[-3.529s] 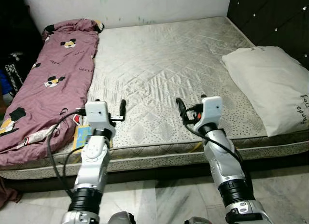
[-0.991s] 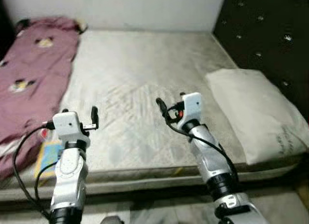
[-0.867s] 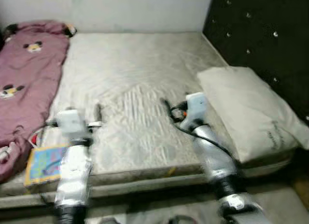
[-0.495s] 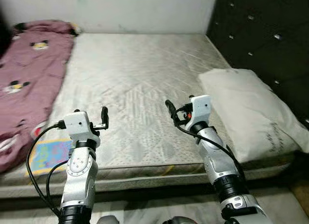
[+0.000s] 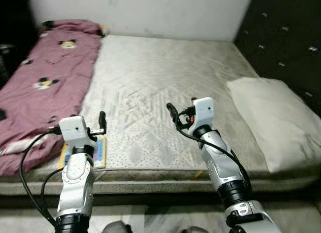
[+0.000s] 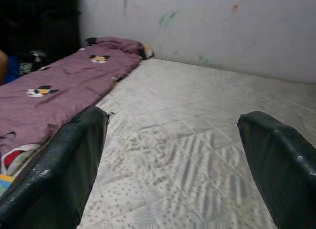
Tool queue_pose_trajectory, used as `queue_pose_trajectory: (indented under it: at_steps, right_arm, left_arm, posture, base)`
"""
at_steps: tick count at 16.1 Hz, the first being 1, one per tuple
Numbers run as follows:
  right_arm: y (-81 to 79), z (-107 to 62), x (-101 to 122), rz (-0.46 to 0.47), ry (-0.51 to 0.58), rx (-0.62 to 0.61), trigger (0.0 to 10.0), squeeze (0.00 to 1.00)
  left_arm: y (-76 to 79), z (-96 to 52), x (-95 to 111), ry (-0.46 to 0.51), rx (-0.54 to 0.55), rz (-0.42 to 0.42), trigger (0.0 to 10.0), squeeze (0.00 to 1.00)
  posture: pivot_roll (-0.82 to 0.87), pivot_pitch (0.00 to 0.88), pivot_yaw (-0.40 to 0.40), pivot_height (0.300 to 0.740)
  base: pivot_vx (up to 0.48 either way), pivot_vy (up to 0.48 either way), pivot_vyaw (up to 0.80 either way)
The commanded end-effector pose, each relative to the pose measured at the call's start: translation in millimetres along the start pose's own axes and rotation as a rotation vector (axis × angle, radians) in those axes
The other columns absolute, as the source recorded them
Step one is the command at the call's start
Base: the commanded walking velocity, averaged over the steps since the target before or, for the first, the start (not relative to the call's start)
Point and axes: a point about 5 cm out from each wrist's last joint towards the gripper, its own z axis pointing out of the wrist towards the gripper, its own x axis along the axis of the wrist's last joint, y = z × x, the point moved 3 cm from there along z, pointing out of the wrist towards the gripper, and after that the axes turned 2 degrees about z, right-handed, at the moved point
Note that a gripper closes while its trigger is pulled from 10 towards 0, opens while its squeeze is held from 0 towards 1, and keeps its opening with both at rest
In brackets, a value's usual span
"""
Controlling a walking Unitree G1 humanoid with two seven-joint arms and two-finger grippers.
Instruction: Clean up the room
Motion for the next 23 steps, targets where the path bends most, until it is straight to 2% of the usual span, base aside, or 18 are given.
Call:
queue_pose_trajectory:
  at_steps: [1,9,13,23]
  right_arm:
    - [3.6,-0.9,-4.1,-0.003,-0.026,-0.002,10.0,0.0]
    - [-0.2,-0.7,-7.0,0.002,-0.046,0.029,10.0,0.0]
    - [-2.1,-0.6,-4.9,-0.021,-0.036,0.043,10.0,0.0]
    - [0.7,1.1,-4.8,-0.02,-0.042,0.025,10.0,0.0]
  left_arm:
    - [7.2,0.1,-1.1,-0.006,-0.017,-0.01,10.0,0.0]
    - [7.7,-1.7,-2.9,-0.01,-0.008,-0.022,10.0,0.0]
    - [13.5,-4.0,2.6,0.024,-0.057,-0.05,10.0,0.0]
    - [14.2,-1.6,4.7,0.031,-0.068,-0.049,10.0,0.0]
  posture:
    - [0.01,0.0,-0.046,0.74]
    - [0.01,0.0,-0.053,0.74]
    - [0.01,0.0,-0.054,0.74]
    - [0.0,0.0,-0.049,0.74]
  base:
    - [0.0,0.48,0.0]
    - [0.0,0.457,0.0]
    - [0.0,0.0,0.0]
    - [0.361,0.0,0.0]
